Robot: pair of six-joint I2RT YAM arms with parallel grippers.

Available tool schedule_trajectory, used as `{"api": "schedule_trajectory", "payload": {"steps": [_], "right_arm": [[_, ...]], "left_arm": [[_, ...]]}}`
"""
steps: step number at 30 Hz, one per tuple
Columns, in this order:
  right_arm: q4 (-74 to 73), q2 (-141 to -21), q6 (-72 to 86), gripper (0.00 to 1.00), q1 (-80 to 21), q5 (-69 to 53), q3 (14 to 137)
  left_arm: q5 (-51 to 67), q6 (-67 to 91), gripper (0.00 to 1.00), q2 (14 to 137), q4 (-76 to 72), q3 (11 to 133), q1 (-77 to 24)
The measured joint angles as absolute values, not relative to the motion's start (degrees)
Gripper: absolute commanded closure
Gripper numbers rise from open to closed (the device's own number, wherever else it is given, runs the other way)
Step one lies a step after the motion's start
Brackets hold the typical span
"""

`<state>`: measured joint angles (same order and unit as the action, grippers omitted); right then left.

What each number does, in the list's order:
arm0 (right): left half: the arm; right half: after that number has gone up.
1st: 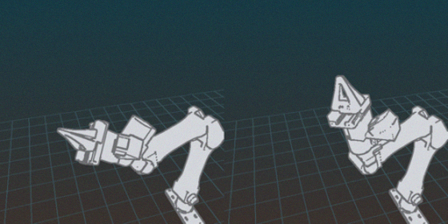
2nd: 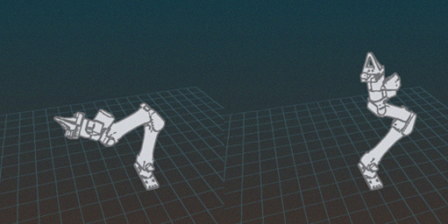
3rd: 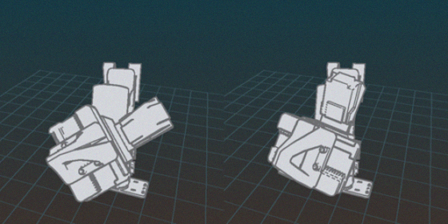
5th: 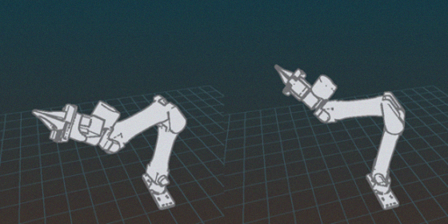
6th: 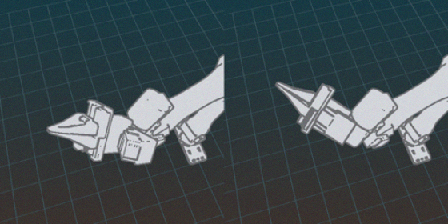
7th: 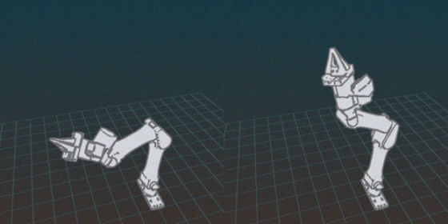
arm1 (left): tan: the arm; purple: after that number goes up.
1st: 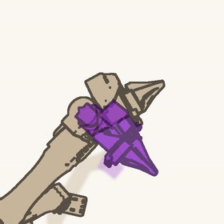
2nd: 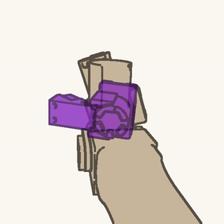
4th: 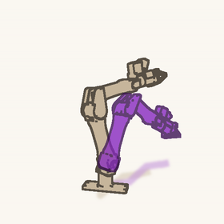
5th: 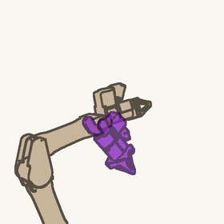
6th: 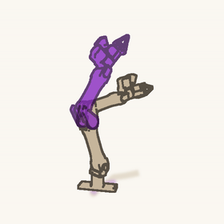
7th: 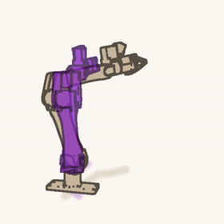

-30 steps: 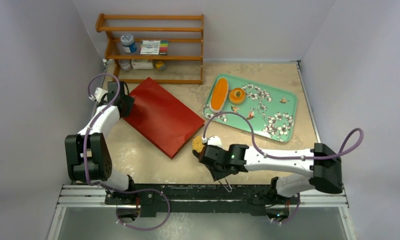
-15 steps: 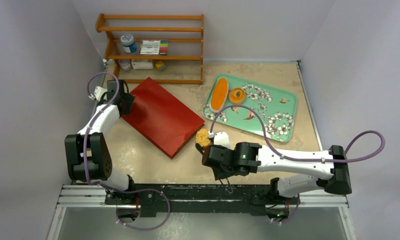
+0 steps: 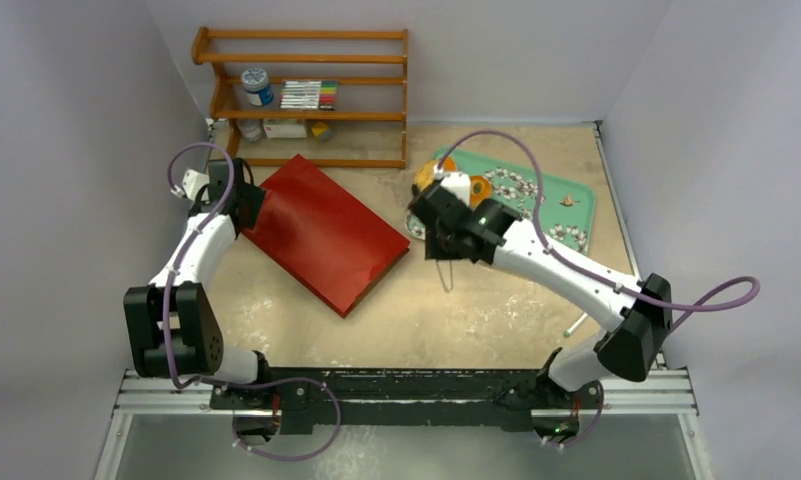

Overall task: Take the fake bread out of the paper bag
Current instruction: Place the fake bread in the container.

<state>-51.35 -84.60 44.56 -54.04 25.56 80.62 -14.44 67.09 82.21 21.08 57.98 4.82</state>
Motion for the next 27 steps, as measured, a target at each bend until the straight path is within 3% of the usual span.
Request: {"api": "schedule_trajectory", "payload": {"steps": [14, 27], "right_arm": [[-38.13, -89.8, 31.03, 0.78, -24.49, 24.34, 74.3], [-31.11, -95.85, 27.31, 0.76, -15.16, 19.77, 67.85]], "left_arm": [[-14.63, 66.43, 0.55, 78.67, 22.37, 57.95, 4.82], [-14.61, 66.7, 0.55, 77.01, 23.33, 57.74, 4.82]]}}
